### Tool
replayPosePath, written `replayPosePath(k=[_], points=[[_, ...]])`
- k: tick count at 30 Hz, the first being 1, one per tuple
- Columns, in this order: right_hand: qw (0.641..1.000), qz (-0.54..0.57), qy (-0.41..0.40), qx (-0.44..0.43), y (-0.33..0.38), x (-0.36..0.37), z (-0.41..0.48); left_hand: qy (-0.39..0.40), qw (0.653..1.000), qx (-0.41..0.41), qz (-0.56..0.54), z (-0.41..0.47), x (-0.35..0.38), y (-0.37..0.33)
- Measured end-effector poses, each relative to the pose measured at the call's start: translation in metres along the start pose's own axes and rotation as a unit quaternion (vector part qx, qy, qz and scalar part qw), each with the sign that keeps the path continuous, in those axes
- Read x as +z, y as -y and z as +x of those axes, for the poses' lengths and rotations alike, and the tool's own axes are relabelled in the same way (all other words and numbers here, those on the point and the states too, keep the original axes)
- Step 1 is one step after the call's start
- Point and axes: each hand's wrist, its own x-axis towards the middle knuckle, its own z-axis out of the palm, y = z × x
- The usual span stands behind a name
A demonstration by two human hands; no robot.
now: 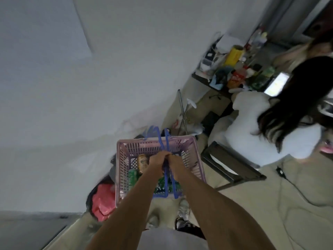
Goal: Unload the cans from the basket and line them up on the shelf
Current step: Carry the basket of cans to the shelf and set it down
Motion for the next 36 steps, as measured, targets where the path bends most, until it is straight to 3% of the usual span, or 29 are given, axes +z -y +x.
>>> replayPosePath(k=[2,6,11,18,23,30,36], points=[[0.995,0.095,-0.019,0.000,-0.018,-0.031,-0.022,0.044,0.997,-0.012,0.066,0.013,0.019,0.029],[0.983,0.174,-0.065,-0.006,-0.070,-0.092,-0.038,0.096,0.983,-0.053,0.145,-0.040,0.058,0.073],[0.953,0.258,-0.154,0.046,-0.151,-0.186,-0.038,0.110,0.966,-0.004,0.236,-0.060,0.099,0.131],[0.898,0.331,-0.278,0.079,-0.258,-0.267,-0.065,0.174,0.881,-0.004,0.440,-0.090,0.171,0.236],[0.833,0.413,-0.356,0.096,-0.330,-0.329,-0.101,0.223,0.821,-0.013,0.525,-0.122,0.223,0.311],[0.744,0.509,-0.402,0.160,-0.416,-0.398,-0.136,0.268,0.720,-0.018,0.641,-0.170,0.282,0.403],[0.698,0.546,-0.435,0.162,-0.447,-0.455,-0.168,0.301,0.673,-0.020,0.675,-0.205,0.334,0.465]])
